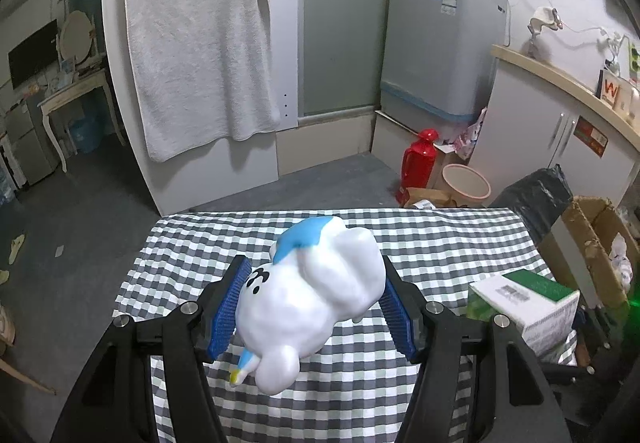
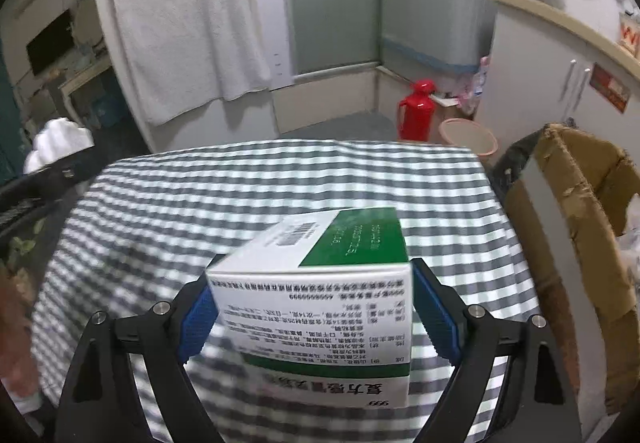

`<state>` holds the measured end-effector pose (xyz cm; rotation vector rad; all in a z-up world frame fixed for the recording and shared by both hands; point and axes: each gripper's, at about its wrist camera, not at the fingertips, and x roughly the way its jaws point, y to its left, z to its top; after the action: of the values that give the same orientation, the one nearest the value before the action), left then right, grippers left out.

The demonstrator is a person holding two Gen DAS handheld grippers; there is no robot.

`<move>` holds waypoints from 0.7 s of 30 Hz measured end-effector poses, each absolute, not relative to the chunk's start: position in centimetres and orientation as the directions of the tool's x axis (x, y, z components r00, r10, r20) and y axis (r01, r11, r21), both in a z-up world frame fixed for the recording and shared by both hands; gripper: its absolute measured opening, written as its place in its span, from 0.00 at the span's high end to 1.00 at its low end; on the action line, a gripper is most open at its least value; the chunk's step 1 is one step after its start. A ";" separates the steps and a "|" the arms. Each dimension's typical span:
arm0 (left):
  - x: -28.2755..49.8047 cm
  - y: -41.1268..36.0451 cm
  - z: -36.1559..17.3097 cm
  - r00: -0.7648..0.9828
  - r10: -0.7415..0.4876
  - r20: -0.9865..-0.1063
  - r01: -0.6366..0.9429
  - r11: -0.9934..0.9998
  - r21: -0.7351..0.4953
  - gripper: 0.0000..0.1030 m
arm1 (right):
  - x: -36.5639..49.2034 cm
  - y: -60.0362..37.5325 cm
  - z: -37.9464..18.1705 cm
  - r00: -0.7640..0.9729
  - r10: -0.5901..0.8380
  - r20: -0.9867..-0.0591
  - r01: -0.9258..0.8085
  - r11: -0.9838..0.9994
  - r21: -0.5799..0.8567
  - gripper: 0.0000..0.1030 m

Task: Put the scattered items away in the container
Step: 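Carry the plush toy and medicine box over to the cardboard box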

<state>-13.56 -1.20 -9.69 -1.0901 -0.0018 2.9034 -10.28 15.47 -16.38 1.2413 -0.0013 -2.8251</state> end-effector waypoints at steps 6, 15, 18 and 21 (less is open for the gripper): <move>-13.8 -0.8 -10.0 -0.748 0.036 -0.663 -0.036 -0.999 -0.013 0.38 | -11.4 16.5 -18.3 -0.635 -0.026 -0.772 0.028 -1.000 0.010 0.21; -13.5 0.0 -9.8 -0.747 0.040 -0.663 -0.046 -0.999 -0.009 0.38 | -11.1 17.9 -17.7 -0.660 -0.053 -0.749 0.036 -0.999 0.039 0.25; -12.9 0.6 -9.0 -0.757 0.044 -0.652 -0.050 -0.999 -0.009 0.38 | -10.4 18.3 -16.4 -0.685 -0.055 -0.727 0.034 -0.998 0.043 0.25; -12.1 1.3 -7.7 -0.771 0.050 -0.635 -0.056 -0.998 -0.011 0.38 | -9.3 18.7 -14.6 -0.720 -0.071 -0.690 0.044 -0.997 0.056 0.25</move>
<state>-12.15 1.25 -7.72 -1.0407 0.0141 2.9039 -9.29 18.70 -14.59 1.1488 -0.0544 -2.8567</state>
